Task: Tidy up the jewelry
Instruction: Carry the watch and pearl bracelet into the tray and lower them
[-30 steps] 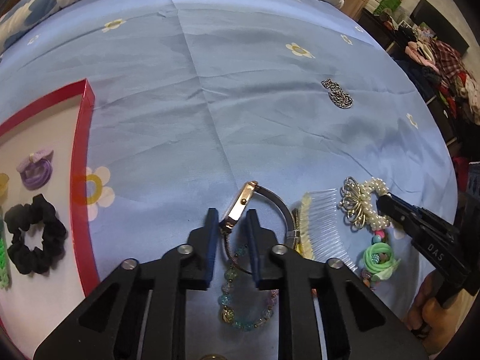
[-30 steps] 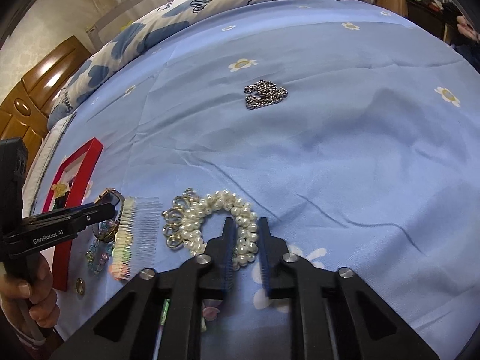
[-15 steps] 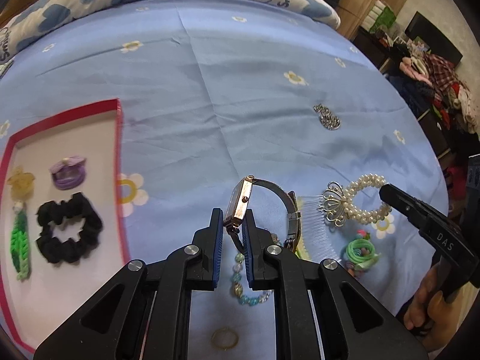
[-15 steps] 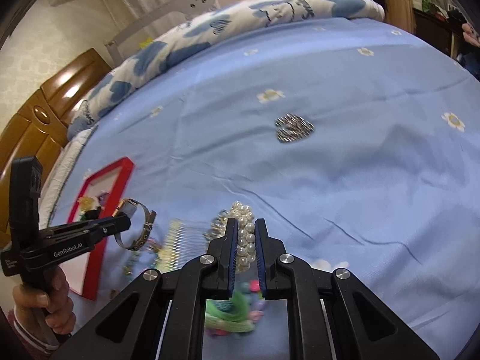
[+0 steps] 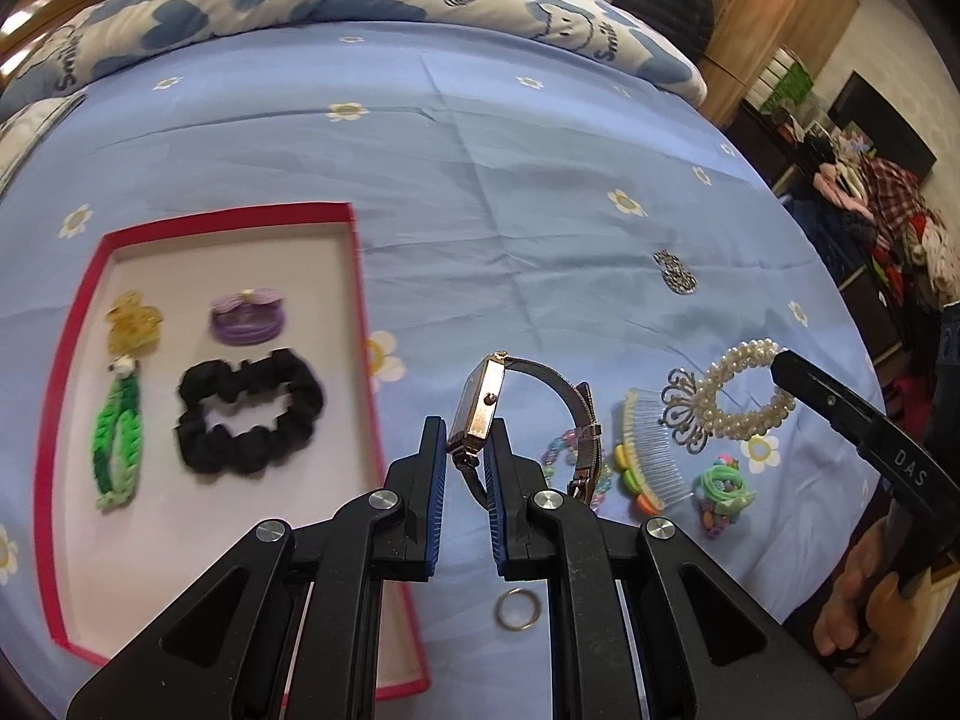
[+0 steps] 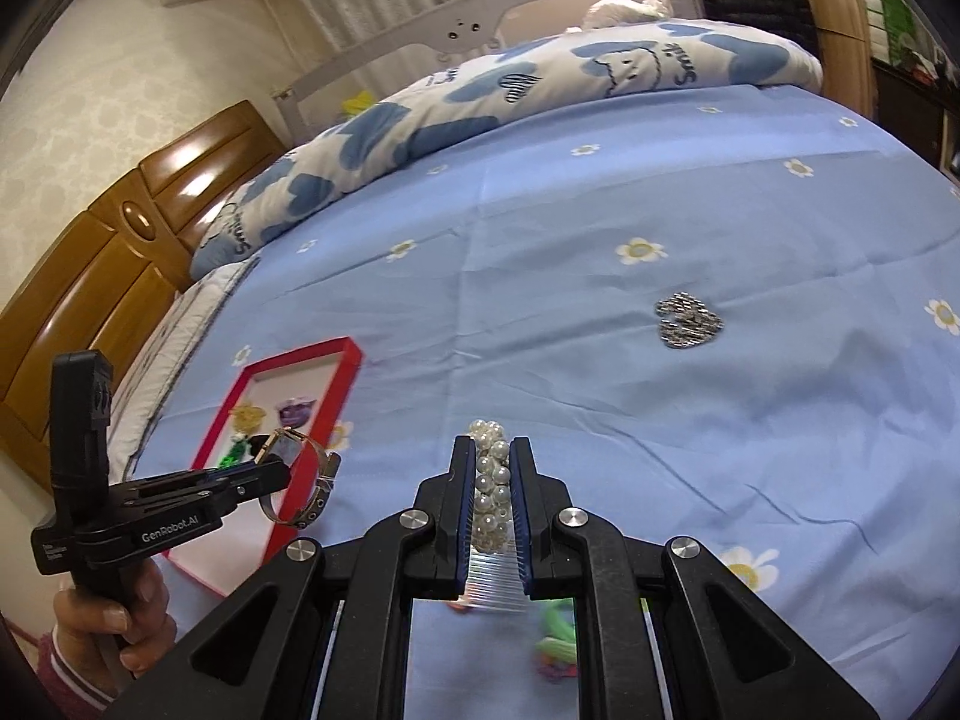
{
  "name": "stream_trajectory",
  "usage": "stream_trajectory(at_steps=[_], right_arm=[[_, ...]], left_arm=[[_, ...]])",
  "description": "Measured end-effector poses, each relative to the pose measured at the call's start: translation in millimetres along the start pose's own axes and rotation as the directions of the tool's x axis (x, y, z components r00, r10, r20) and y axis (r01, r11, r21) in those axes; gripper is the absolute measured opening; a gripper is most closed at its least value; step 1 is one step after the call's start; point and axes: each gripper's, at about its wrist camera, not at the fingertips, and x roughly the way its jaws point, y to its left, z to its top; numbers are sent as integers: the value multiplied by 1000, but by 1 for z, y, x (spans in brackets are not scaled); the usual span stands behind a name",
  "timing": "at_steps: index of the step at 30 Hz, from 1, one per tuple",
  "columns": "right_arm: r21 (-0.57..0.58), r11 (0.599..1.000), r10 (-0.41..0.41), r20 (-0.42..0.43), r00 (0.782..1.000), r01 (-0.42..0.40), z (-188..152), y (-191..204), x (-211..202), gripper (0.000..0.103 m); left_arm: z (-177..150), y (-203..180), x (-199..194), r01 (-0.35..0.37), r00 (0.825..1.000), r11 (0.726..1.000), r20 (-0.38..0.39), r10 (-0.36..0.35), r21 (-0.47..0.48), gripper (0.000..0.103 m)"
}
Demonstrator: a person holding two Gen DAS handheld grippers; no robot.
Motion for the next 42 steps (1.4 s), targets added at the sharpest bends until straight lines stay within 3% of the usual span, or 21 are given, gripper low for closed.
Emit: stream_trajectory(at_steps=[20,33,42], right_arm=[[-140,974,173,-61,983,-180,2,108,36,11],[-195,929,285,-161,945,-314,-18,185,71,11],[-157,925,308,-219,926,-345,-27,197,105,11]], left_arm=[[-30,86,-43,-79,995,984,45,87,-157,11],[-52,150,-58,-141,988,952,30,154,-273,11],[-52,172,-48,-175,983,940,-1,182,-293,11]])
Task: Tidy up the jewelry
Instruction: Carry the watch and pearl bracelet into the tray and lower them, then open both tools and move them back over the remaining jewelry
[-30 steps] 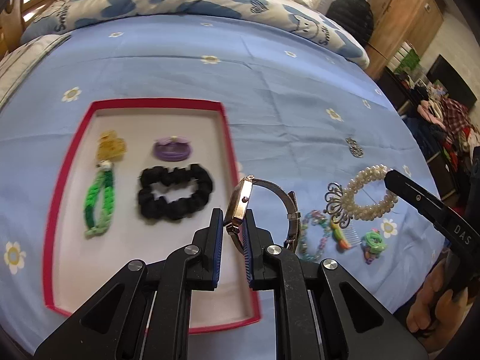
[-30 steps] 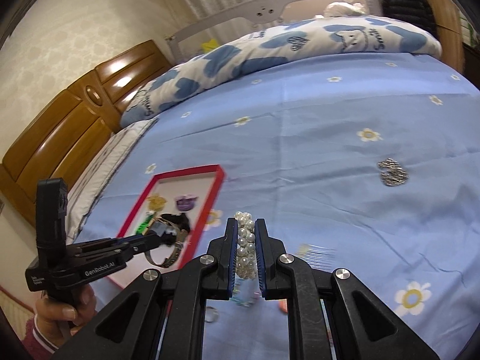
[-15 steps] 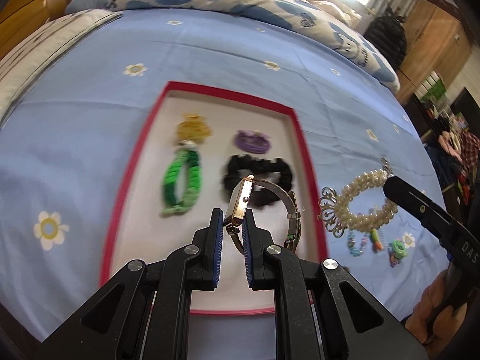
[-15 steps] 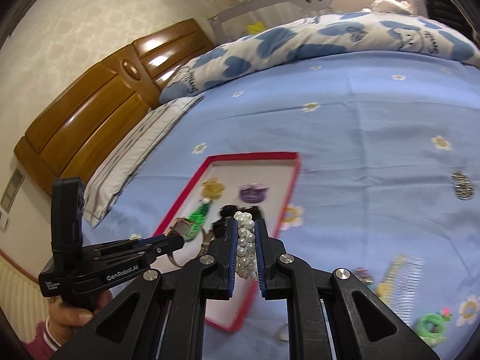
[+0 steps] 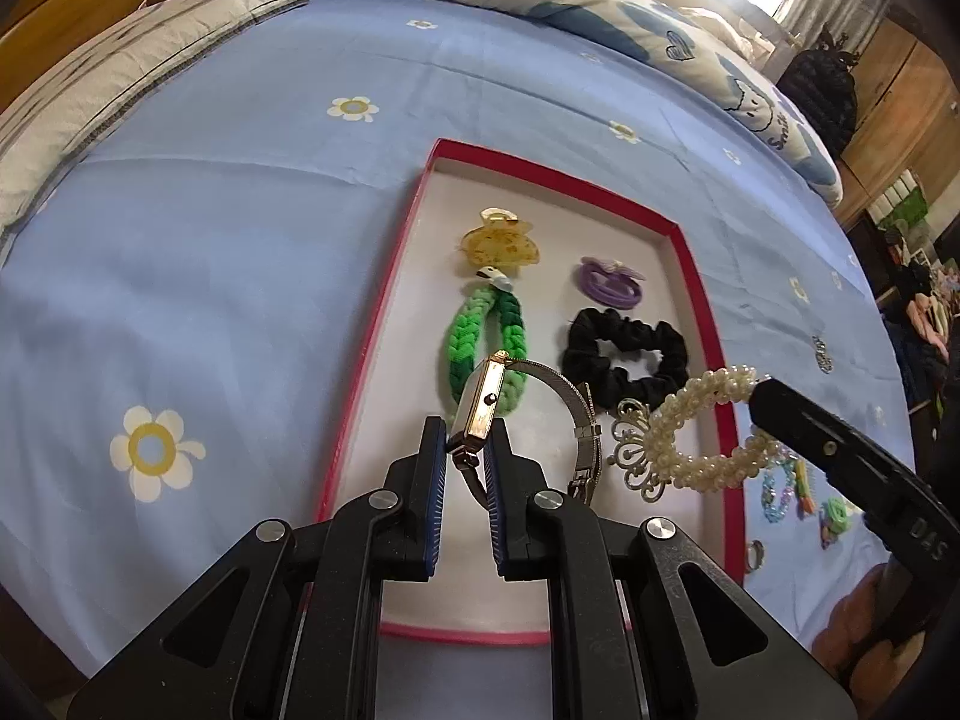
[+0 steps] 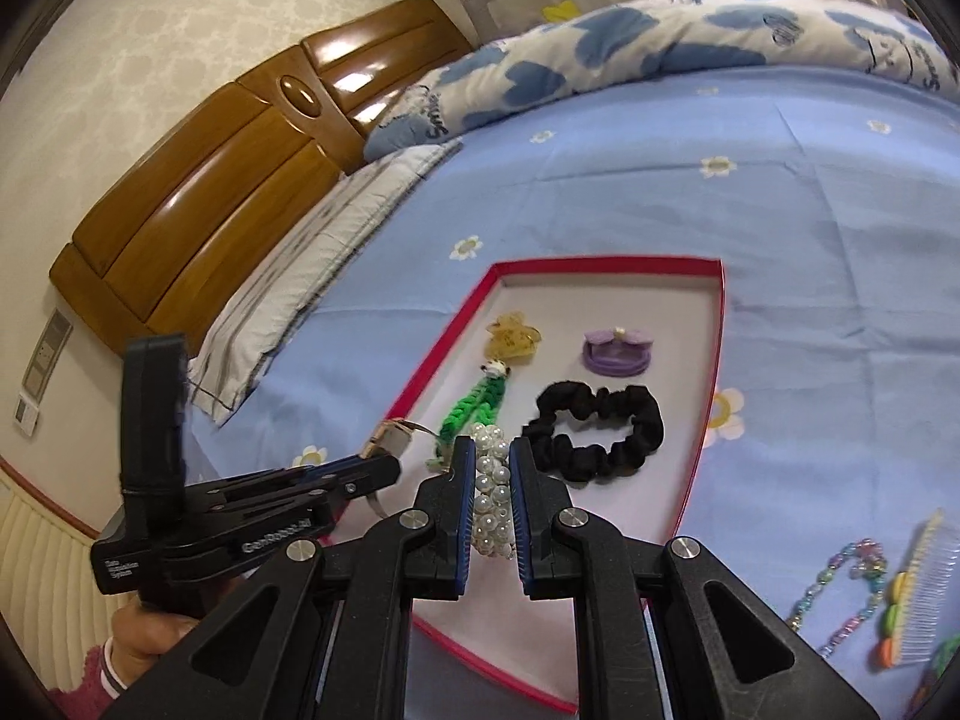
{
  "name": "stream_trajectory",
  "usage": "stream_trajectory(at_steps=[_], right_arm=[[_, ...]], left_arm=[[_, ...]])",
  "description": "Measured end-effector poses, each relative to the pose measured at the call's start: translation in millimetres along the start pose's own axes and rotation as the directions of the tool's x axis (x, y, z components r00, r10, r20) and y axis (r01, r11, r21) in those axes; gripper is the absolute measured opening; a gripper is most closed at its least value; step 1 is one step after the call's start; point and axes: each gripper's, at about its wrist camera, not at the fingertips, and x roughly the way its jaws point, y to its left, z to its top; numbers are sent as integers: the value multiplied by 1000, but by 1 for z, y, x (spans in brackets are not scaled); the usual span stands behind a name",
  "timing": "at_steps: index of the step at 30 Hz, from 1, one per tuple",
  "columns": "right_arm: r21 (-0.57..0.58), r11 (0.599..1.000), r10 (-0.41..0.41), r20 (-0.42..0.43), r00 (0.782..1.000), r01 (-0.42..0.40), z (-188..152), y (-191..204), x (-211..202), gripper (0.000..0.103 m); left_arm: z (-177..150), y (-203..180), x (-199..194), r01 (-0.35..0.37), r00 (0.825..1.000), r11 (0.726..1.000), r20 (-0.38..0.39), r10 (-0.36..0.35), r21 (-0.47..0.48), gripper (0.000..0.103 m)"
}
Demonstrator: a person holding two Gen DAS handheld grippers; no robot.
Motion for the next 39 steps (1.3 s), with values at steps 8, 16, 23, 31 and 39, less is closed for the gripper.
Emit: stream_trajectory(at_steps=[8,16,23,31,39], right_arm=[[39,997,-58,-31,998,60,2,-26,17,11],[26,993,-114,-70,991,116,1,-39,32,11],[-8,991,-135,-98,986,135,3,-37,46,13],[1,991,-131,-123,984,132,2,-39,50,18],[-5,992,-123,-111,986,123,2,-33,41,40]], left_arm=[[6,0,20,-20,999,1000,-31,21,6,11],[10,-3,33,-38,998,999,-44,39,23,11],[11,-3,38,-42,997,999,-58,43,22,11],[11,-4,37,-50,997,999,-63,50,12,19],[11,-9,28,-50,998,999,-48,51,21,30]])
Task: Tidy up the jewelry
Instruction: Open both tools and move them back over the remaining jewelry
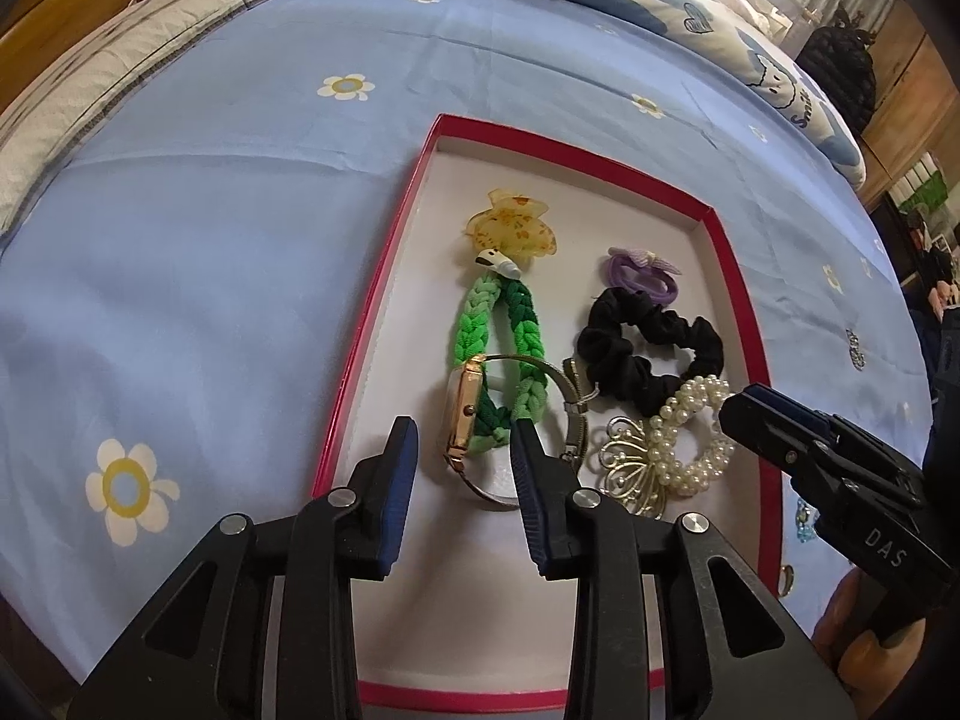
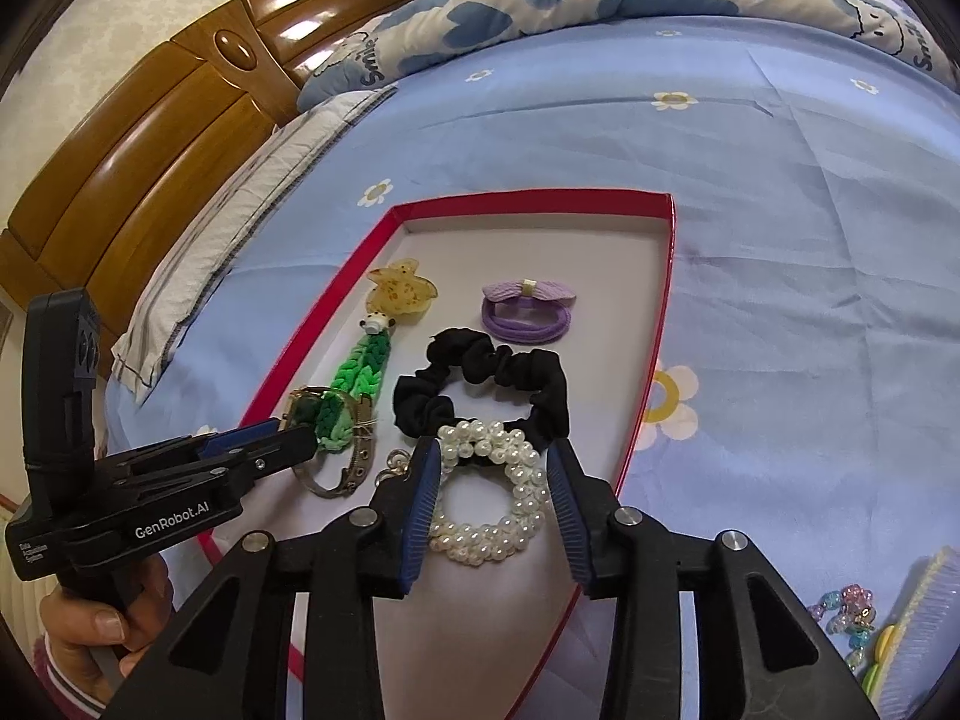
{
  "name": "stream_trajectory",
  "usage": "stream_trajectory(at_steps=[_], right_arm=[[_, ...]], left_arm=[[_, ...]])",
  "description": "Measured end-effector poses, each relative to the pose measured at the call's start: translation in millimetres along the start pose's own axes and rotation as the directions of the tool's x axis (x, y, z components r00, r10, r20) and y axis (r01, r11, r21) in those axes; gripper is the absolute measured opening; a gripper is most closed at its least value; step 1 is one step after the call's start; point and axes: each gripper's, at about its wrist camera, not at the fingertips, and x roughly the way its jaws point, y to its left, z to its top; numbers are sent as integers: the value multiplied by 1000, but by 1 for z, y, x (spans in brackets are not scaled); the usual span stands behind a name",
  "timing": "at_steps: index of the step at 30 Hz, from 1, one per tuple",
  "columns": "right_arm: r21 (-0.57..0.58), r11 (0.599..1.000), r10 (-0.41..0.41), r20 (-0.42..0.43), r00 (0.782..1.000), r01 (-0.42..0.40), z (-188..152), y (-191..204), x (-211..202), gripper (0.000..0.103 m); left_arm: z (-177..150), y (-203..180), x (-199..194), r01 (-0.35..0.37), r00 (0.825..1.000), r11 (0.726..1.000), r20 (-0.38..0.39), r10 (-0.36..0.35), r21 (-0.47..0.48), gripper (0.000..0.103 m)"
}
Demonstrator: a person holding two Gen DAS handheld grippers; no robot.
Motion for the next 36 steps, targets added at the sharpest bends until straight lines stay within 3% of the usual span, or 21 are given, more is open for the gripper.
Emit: stream_trajectory(at_steps=[4,16,36], right_arm=[[0,1000,4,15,1000,-4,0,2,-9,40],[29,1000,0,77,997,-2,-14,-9,-53,43],[217,973,-117,169,979,78,-76,-88,-142,45]], left_arm=[[-1,-3,-8,-5,1000,1000,17,4,8,38],[-10,-23,-34,35,998,999,49,-36,23,44],[-45,-124,-45,158,987,966,7,-163,205,44]])
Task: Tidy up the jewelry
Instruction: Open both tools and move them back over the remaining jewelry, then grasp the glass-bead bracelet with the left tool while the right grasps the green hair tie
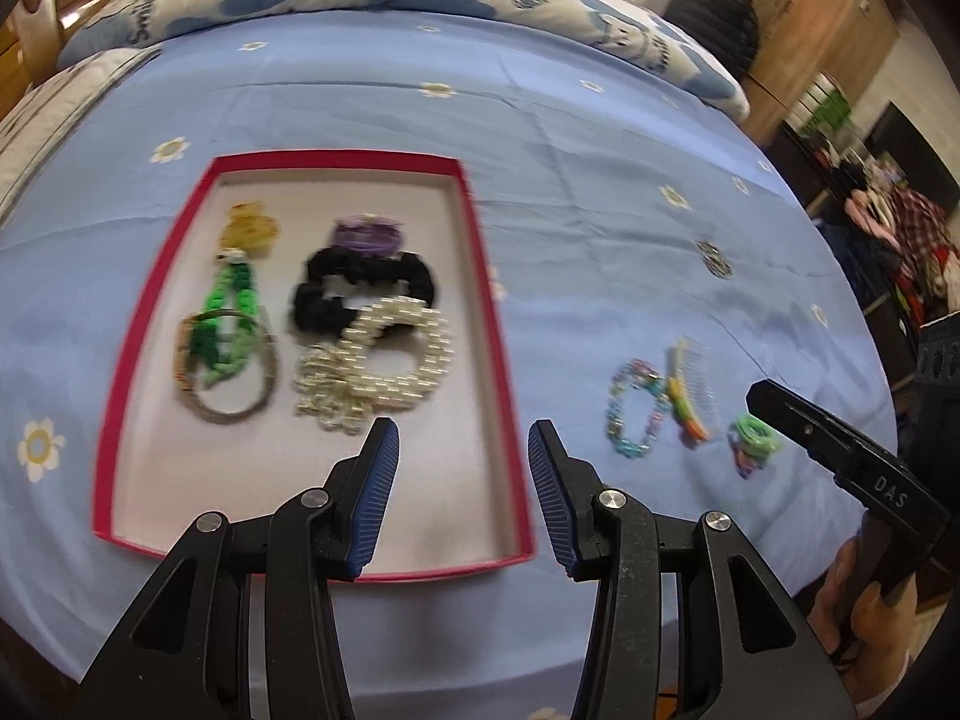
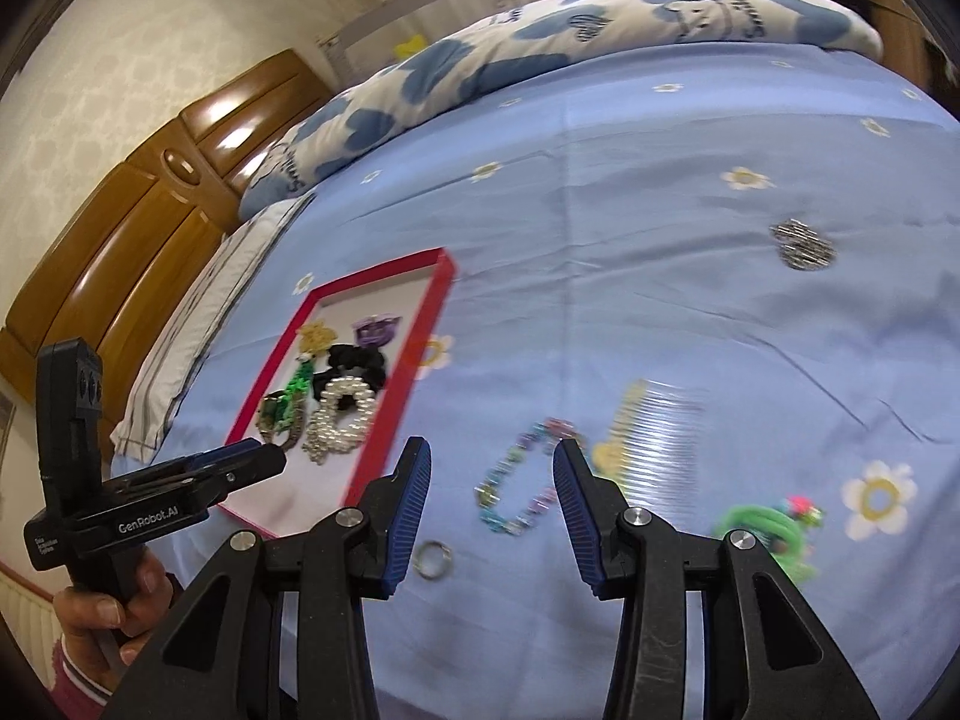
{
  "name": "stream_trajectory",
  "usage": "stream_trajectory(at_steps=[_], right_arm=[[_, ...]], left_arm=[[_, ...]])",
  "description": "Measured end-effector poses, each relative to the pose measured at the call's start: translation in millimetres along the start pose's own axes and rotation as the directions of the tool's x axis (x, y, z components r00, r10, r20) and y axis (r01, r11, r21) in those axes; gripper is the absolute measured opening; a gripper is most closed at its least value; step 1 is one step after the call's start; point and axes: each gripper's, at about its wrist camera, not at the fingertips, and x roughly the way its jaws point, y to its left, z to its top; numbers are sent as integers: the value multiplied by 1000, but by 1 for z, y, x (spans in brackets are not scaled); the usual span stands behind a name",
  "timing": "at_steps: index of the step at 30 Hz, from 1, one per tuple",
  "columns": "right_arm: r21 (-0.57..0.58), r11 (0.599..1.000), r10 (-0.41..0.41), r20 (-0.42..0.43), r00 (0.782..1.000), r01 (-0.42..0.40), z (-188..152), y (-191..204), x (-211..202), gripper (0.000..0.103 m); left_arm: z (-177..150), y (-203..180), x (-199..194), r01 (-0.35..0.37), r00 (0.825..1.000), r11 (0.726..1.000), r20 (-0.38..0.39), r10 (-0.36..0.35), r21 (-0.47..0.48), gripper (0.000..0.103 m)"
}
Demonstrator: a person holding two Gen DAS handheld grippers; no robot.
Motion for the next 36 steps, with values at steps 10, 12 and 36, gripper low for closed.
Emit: stream_trajectory(at_steps=[10,12,36], right_arm=[[70,994,-81,28,996,79,-23,-47,-35,45],[78,992,-103,33,994,100,-29,-55,-41,45],[125,982,-143,-13,990,144,-49,-100,-30,45]], left_arm=[[-3,-42,9,39,999,997,-22,-37,73,44],[-4,-49,11,49,998,995,-30,-47,83,44],[-7,-107,69,97,989,970,-135,-68,222,44]])
